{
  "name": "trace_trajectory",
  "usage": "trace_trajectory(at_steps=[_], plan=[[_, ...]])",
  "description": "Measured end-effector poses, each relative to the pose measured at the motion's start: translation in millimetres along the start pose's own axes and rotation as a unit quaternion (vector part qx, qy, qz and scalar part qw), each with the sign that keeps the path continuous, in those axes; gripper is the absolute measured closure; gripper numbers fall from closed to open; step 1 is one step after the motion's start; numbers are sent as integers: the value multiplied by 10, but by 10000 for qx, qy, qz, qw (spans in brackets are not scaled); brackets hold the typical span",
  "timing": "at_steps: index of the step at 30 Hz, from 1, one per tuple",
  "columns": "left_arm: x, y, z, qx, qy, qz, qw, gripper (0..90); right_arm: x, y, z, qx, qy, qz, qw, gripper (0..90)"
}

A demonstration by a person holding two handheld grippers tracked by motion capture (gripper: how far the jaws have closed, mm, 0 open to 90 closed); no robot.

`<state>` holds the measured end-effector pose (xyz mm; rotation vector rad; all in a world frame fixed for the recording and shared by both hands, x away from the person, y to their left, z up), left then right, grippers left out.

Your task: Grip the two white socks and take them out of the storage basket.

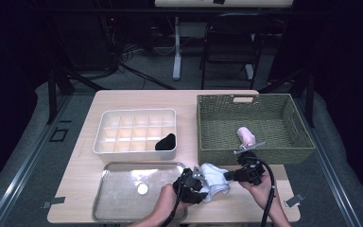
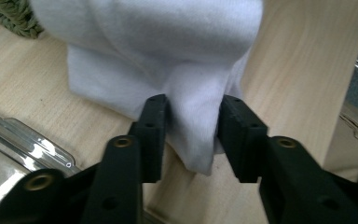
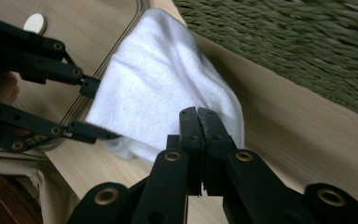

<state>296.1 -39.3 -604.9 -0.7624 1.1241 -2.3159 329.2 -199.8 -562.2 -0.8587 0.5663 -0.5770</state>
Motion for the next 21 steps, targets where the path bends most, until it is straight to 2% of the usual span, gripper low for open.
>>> trace_trajectory(at_steps=[4, 6, 7, 12, 13, 16, 17, 21], plan=[[-18, -91, -5, -38, 25, 41, 10000, 493, -56, -3, 28, -2, -97, 34, 9999, 893], [-41, -155, -2, 18, 19, 78, 10000, 434, -90, -1, 46, 10, -125, 47, 9999, 893], [-56, -211, -6, 72, -23, 73, 9999, 418, -108, 2, 62, 15, -196, 31, 9998, 893], [-109, -356, -43, 133, -14, 103, 9999, 350, -155, 15, 92, 25, -242, 55, 9997, 893], [-126, -391, -56, 148, 0, 132, 9998, 306, -169, 21, 101, 13, -260, 53, 9996, 893], [-194, -507, -91, 235, -21, 200, 9995, 259, -220, 40, 136, -15, -361, 51, 9993, 893], [-216, -536, -99, 244, -19, 242, 9994, 251, -235, 51, 147, 60, -313, 33, 9995, 893], [-282, -623, -135, 343, -69, 322, 9989, 208, -261, 60, 169, -31, -436, 53, 9990, 893]])
Point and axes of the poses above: each handheld gripper's, and its own axes: y roughly forward along the jaws, z roughly out of its top, x roughly to its right, the point moved 6 cm from there along y, roughly forward along the jaws, and after that the axes turned 12 degrees about -y, right-handed, at the moved point
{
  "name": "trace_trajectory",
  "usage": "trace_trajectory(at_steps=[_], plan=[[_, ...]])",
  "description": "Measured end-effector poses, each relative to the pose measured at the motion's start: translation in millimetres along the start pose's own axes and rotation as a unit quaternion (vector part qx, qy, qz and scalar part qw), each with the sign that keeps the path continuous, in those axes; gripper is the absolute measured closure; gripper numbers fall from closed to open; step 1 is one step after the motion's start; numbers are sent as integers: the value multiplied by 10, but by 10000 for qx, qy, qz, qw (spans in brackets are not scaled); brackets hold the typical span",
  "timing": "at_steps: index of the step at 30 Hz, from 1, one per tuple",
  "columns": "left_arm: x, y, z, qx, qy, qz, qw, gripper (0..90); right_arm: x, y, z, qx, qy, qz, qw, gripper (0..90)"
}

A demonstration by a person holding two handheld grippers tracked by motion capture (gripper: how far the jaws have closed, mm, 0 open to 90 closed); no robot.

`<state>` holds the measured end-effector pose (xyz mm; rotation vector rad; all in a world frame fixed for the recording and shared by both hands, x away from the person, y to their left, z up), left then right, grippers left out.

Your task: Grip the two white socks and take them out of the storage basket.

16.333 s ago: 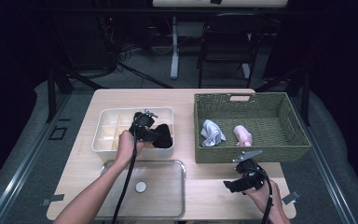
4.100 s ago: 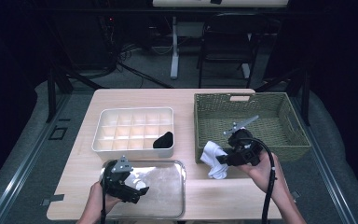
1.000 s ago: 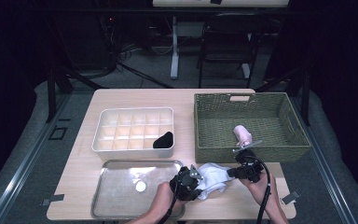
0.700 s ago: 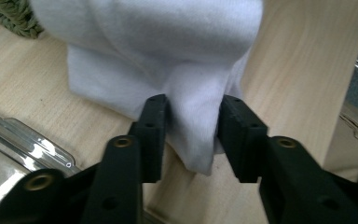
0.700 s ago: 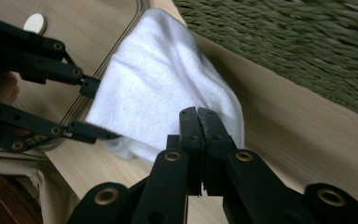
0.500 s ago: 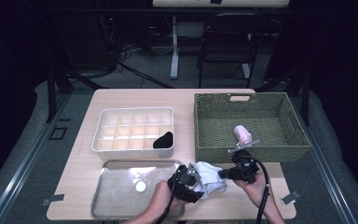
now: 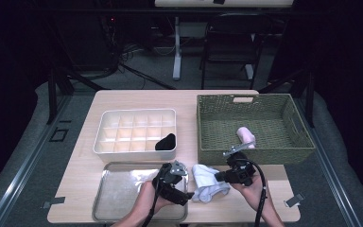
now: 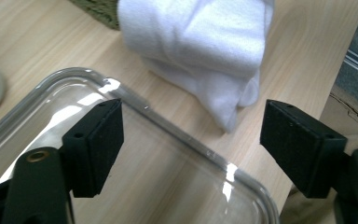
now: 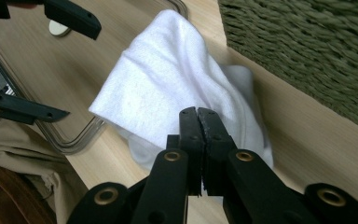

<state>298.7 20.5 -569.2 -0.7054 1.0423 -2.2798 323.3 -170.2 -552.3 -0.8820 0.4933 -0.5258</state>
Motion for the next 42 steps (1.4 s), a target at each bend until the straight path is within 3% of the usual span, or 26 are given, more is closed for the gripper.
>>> trace_trajectory(at_steps=[8, 20, 32, 33, 38, 42], plan=[[-142, -128, -110, 91, -147, 148, 9997, 159, -59, 49, 52, -22, -69, 21, 10000, 893], [-185, -196, -99, 187, -169, 232, 9994, 147, -152, 131, 167, -163, -299, 28, 9994, 892], [-217, -190, -114, 120, -122, 313, 9994, 149, -304, 424, 214, -618, -507, 259, 9965, 845], [-210, -182, -114, 112, -95, 326, 9994, 150, -315, 450, 207, -537, -434, 264, 9973, 825], [-169, -136, -80, 71, 53, 356, 9993, 154, -270, 352, 185, -498, -445, 309, 9973, 745], [-90, -114, 35, 197, 186, 418, 9988, 155, -156, 170, 155, -260, -269, 99, 9992, 685]])
Point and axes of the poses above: each handheld gripper's, and its own axes: y roughly forward along the jaws, z roughly out of its top, x roughly to its right, the point moved 6 cm from there along y, roughly forward along the jaws, and after that the axes turned 12 degrees about -y, right-handed, at the moved point
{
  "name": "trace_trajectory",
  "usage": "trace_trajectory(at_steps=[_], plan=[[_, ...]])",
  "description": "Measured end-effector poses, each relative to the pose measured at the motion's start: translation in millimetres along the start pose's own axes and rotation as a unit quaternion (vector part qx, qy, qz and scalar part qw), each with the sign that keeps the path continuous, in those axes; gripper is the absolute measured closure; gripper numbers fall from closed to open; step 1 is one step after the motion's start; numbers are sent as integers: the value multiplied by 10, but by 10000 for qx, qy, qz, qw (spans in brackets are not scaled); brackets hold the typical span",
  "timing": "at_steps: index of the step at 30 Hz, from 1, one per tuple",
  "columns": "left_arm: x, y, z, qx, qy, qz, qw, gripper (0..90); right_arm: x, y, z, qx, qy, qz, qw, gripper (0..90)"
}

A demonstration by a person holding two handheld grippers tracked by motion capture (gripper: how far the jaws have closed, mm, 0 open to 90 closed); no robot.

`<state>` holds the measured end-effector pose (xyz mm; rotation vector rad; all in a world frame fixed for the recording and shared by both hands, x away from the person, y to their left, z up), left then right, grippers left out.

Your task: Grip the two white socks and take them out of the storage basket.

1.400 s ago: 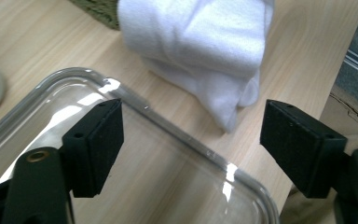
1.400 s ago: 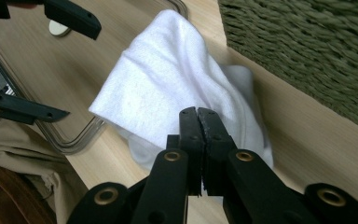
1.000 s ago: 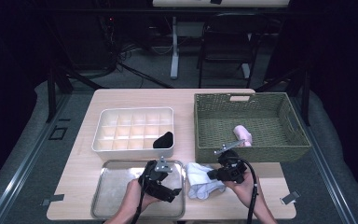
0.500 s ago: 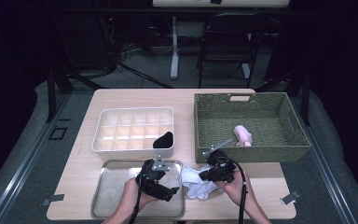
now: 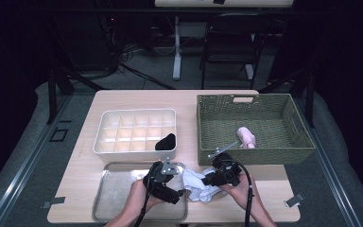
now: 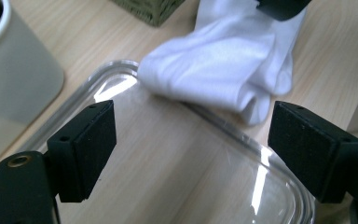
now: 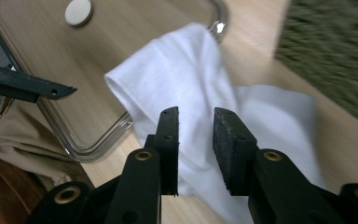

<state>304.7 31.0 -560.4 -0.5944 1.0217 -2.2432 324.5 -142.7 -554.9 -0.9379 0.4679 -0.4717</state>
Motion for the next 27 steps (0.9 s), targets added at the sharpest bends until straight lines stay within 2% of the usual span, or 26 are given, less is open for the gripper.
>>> trace_trajectory(at_steps=[1, 4, 6, 10, 14, 15, 16, 18, 19, 20, 21, 23, 24, 25, 27], plan=[[32, 5, 41, 40, 35, -21, 10000, 156, 43, -45, -19, 68, 34, -69, 9999, 677], [150, 44, 163, 107, 230, -17, 9997, 161, 144, -130, -95, 229, 332, -356, 9986, 629], [231, 104, 215, 72, 323, -98, 9994, 166, 200, -148, -170, 197, 460, -463, 9977, 597], [361, 296, 283, -102, 533, -159, 9984, 208, 301, -61, -319, 7, 747, -449, 9962, 521], [449, 484, 299, -324, 661, -128, 9972, 235, 340, 17, -355, -77, 849, -362, 9957, 484], [455, 521, 291, -390, 661, -113, 9970, 243, 340, 60, -358, -43, 966, -370, 9946, 474], [456, 553, 279, -477, 647, -149, 9967, 249, 360, 74, -378, -205, 867, -292, 9956, 470], [439, 607, 252, -597, 639, -75, 9961, 298, 352, 153, -381, -183, 1022, -298, 9941, 460], [428, 630, 234, -652, 623, -59, 9959, 313, 380, 130, -412, -593, 698, -220, 9956, 461], [414, 645, 217, -704, 608, -39, 9957, 329, 335, 219, -386, -215, 1025, -331, 9939, 463], [402, 661, 203, -732, 595, -1, 9955, 380, 331, 224, -404, -517, 793, -263, 9952, 496], [380, 683, 181, -789, 529, 13, 9955, 403, 317, 245, -401, -537, 783, -241, 9952, 518], [377, 695, 173, -790, 491, 17, 9957, 420, 314, 252, -407, -633, 728, -260, 9950, 541], [370, 703, 163, -834, 494, -7, 9953, 451, 292, 279, -400, -604, 712, -239, 9953, 584], [367, 724, 149, -832, 465, -23, 9954, 472, 281, 282, -394, -591, 713, -230, 9954, 600]])
Point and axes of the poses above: each handheld gripper's, and its own axes: y roughly forward along the jaws, z roughly out of its top, x roughly to its right, the point moved 6 cm from there along y, roughly forward along the jaws, and after that the axes turned 12 degrees about -y, right-handed, at the moved point
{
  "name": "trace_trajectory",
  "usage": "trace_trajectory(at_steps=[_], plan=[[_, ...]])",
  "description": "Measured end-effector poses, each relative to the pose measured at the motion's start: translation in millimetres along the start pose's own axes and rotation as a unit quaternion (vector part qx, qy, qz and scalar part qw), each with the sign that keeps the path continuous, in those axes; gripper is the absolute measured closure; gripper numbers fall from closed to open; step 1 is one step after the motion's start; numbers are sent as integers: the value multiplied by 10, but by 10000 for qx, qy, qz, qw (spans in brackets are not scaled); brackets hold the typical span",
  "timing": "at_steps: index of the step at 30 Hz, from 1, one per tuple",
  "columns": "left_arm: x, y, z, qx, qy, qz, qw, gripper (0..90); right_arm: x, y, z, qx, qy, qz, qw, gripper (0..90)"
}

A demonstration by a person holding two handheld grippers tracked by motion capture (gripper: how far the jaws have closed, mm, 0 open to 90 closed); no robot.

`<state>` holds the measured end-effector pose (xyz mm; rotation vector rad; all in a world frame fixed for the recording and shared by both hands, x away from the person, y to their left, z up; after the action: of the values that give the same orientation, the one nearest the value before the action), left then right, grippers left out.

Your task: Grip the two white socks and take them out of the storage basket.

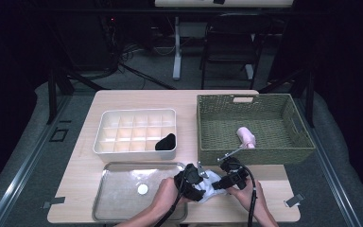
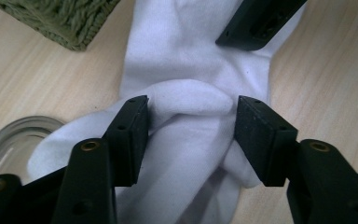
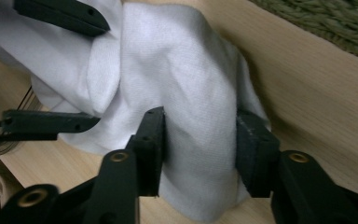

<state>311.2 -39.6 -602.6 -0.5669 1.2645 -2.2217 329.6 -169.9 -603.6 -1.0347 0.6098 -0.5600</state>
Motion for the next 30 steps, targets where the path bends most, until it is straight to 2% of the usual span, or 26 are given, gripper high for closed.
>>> trace_trajectory(at_steps=[3, 4, 5, 8, 9, 10, 13, 14, 16, 21, 24, 30], plan=[[5, 11, -14, -22, 53, -19, 10000, 541, -8, 0, -7, -22, -51, -37, 10000, 649], [8, 11, -16, 3, 63, -12, 10000, 616, -12, 0, -8, -2, -93, -62, 9999, 668], [8, 7, -17, 5, 65, -43, 10000, 616, -12, 0, -8, -2, -93, -62, 9999, 668], [-16, -10, -17, 83, 35, -55, 9999, 726, -32, -17, -3, -3, -133, 3, 9999, 682], [-27, -23, -14, 145, -2, -97, 9998, 752, -23, -38, -10, -97, -200, -48, 9997, 683], [-41, -38, -13, 178, -23, -90, 9998, 774, -31, -43, -5, -15, -147, -76, 9999, 684], [-86, -113, -3, 360, -128, -145, 9992, 784, -44, -106, 3, 86, -170, -30, 9998, 683], [-100, -144, 1, 435, -144, -150, 9988, 785, -26, -139, -2, 41, -242, -118, 9996, 683], [-126, -215, 5, 546, -228, -212, 9980, 785, -38, -176, 8, 191, -169, -124, 9996, 683], [-190, -383, -13, 819, -419, -307, 9953, 784, -1, -264, -20, 114, -218, -280, 9993, 682], [-242, -460, -44, 907, -544, -345, 9938, 783, 18, -295, -33, 111, -205, -324, 9992, 682], [-365, -554, -129, 938, -692, -304, 9927, 779, 44, -333, -60, 95, -151, -330, 9993, 681]])
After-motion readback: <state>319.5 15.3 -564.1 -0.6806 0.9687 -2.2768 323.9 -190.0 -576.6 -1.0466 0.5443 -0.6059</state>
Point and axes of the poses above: each handheld gripper's, and its own axes: y roughly forward along the jaws, z roughly out of its top, x roughly to its right, the point moved 6 cm from there along y, roughly forward along the jaws, and after that the axes turned 12 degrees about -y, right-handed, at the moved point
